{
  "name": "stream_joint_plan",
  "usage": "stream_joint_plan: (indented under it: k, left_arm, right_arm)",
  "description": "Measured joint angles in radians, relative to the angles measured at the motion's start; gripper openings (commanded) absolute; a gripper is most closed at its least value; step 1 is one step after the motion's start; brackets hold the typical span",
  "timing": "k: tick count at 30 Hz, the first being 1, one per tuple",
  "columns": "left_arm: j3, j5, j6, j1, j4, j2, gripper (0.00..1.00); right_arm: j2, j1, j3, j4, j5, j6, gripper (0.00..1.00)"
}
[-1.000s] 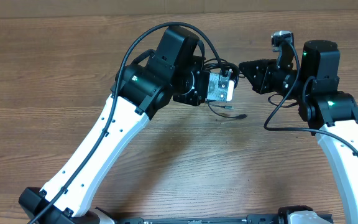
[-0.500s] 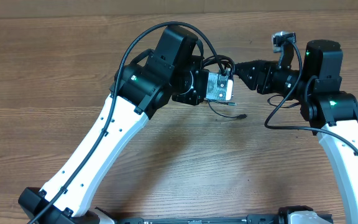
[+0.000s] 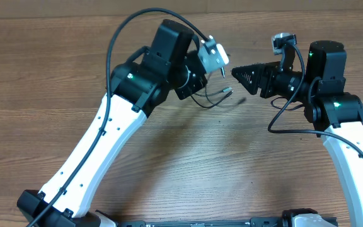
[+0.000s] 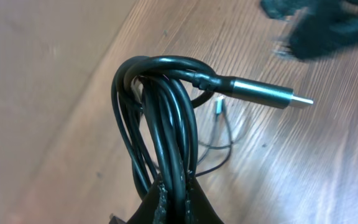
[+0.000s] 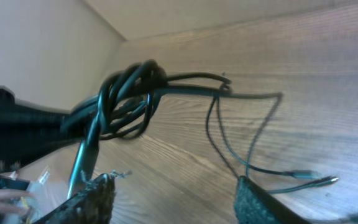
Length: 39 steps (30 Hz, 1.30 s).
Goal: Untangle cables
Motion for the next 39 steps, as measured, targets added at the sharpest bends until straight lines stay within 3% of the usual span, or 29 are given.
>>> stream_joint_plan:
  k: [7,13,15,27,39]
  left_arm:
    - [0.000,0.225,-0.158,0.091,-0.034,0.000,0.04]
    - [0.000,0.521,-0.170,0.180,-0.054,0.000,0.04]
    - [0.000,0.592,-0.164,0.188,-0.082,0.000,0.04]
    - [-0.001,0.675,-0.092,0.180,-0.122,0.000,0.04]
    - [-0.001,0.683,-0.003,0.180,-0.182,0.000,0.04]
  right_arm:
    - [0.000,0.000,0.000,0.016,-0.107,-0.212,0.81]
    - [0.000,0.003,0.000,0.047,-0.299,-0.387,0.99]
    - [0.000,0.005,0.000,0.067,-0.354,-0.417,1.00]
    - [0.000,0.005,0.000,0.100,-0.589,-0.442,1.00]
    - [0.000,0.005,0.000,0.103,-0.636,-0.420,1.00]
